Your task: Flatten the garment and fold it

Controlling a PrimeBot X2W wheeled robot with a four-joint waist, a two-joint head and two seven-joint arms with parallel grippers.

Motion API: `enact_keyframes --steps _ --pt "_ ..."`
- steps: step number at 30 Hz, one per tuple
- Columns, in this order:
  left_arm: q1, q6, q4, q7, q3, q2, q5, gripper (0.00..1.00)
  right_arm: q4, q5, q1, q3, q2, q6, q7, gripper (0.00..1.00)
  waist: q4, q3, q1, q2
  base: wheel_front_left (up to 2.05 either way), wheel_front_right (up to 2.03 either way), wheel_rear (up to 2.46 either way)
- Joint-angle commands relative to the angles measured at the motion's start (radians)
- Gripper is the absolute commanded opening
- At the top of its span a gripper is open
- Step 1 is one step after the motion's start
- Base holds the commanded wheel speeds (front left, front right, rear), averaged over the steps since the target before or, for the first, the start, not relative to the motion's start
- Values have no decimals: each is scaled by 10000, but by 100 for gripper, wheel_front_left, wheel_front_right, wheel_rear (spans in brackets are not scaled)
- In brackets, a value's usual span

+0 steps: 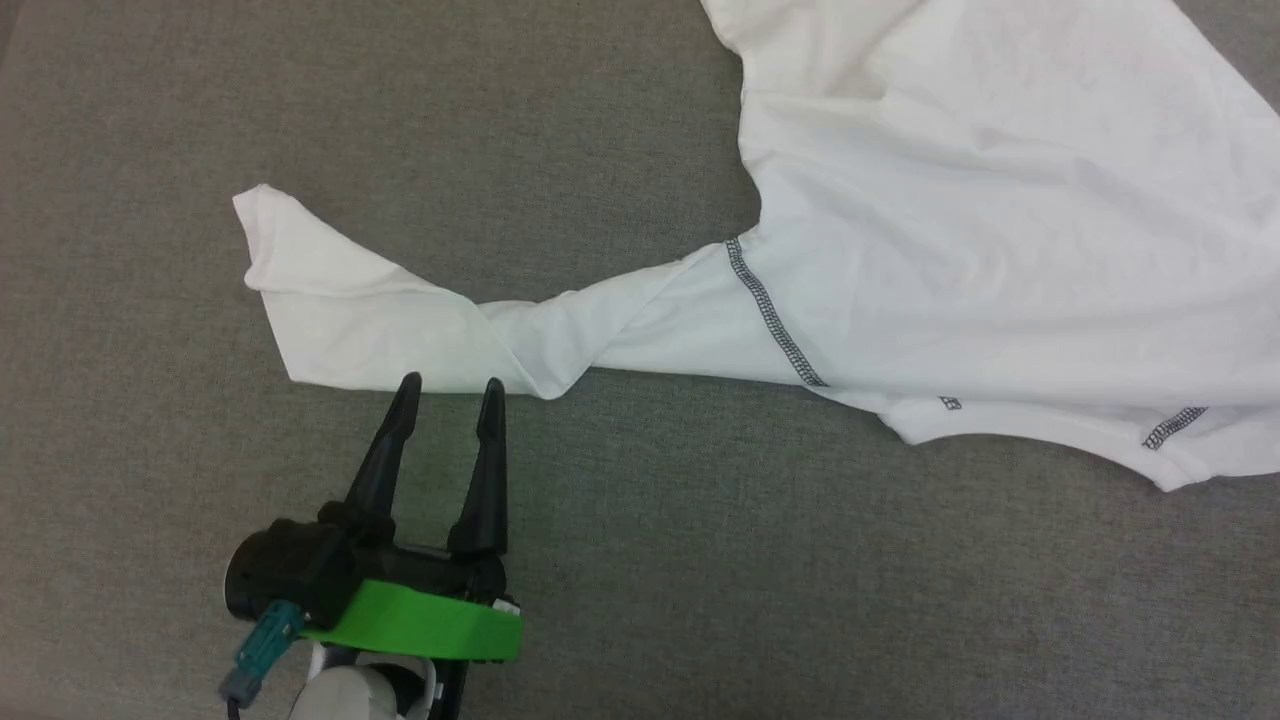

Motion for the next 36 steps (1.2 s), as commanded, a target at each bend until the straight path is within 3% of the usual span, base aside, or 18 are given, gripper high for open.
enact_keyframes --steps 1,5,10,17,22,25,28,36 --pt "-194 -72 22 -40 -45 -39 150 100 268 -129 -365 170 200 -17 -285 100 -4 94 0 -1 0 0 0" --pt "-350 -94 108 -40 -64 -39 183 100 749 -167 -1168 760 829 -17 -1017 100 -94 -62 0 -1 0 0 0" --pt "-183 -68 167 -40 112 -9 251 100 -257 181 -1293 1356 1863 -17 -1724 100 -257 -701 0 -1 0 0 0" --pt "317 19 39 -40 200 21 304 100 -3181 69 429 2118 4250 -17 -2902 100 -466 -1477 0 -1 0 0 0" --pt "651 11 -44 -40 246 56 226 100 -4338 -538 2268 2662 5807 -17 -4109 100 -600 -1748 0 -1 0 0 0" --pt "833 -5 -47 -26 194 150 268 100 -4435 -416 3118 2705 6063 -17 -4748 100 -780 -1833 0 -1 0 0 0" --pt "809 -31 -62 156 106 380 423 100 -4231 594 3494 2610 6077 -17 -5130 100 -1013 -1807 0 -1 0 0 0" --pt "-454 -347 418 2619 -1108 2286 1362 100 -4152 843 3443 2819 6081 -17 -5482 100 -1383 -1425 0 -1 0 0 0"
